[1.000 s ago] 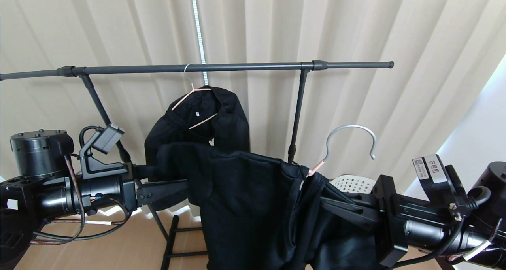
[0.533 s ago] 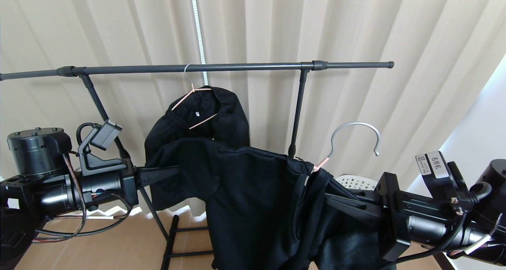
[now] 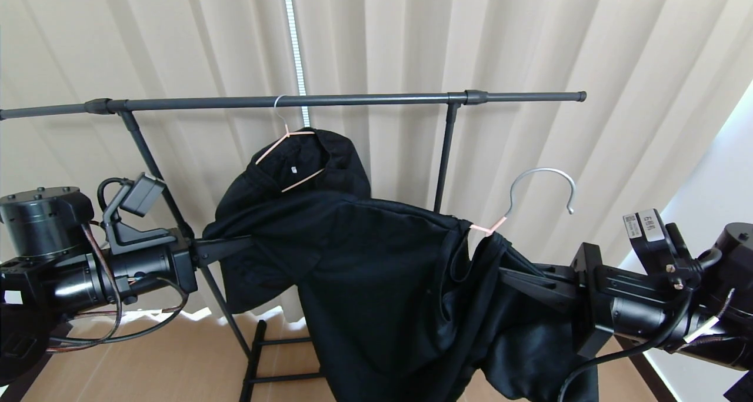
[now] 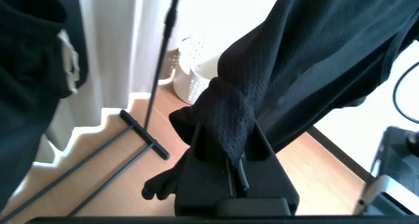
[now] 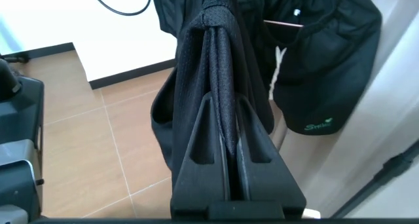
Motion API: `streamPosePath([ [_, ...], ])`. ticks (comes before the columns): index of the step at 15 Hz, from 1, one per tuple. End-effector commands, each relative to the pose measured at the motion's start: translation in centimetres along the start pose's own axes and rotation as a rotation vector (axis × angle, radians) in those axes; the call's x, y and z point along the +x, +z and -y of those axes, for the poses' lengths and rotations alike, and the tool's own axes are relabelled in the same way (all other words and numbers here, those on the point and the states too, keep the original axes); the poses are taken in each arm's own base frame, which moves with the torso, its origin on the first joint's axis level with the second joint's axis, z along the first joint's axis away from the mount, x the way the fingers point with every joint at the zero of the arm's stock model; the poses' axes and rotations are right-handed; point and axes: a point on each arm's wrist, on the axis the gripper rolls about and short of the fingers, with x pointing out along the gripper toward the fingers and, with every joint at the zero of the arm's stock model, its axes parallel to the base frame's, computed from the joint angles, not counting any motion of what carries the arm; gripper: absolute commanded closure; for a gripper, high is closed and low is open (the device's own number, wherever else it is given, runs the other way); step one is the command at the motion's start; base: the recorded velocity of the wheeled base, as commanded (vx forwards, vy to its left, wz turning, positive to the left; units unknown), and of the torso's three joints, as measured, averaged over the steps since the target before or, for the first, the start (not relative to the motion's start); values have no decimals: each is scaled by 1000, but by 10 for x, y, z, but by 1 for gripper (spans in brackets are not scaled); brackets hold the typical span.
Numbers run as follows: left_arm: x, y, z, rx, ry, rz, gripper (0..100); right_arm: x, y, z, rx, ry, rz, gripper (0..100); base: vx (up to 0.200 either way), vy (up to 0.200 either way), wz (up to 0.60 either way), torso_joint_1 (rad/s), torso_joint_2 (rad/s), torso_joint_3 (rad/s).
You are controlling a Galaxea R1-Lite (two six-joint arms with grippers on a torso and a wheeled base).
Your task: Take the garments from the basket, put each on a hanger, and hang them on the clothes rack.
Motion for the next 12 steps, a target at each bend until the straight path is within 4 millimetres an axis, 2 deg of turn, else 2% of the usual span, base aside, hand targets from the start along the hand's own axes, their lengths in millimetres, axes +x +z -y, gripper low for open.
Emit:
streamPosePath([
  [1, 3, -6, -11, -17, 31, -6, 100, -2, -1, 4, 2, -14, -1, 100, 0, 0, 0, 0, 0, 0],
  [5, 3, -8, -19, -18, 70, 4, 100, -6, 0, 9, -2, -11, 4, 100, 0, 0, 0, 0, 0, 0],
  [12, 1, -6, -21, -14, 80, 11, 100, -16, 2, 20, -8, -36, 11, 100, 0, 0, 0, 0, 0, 0],
])
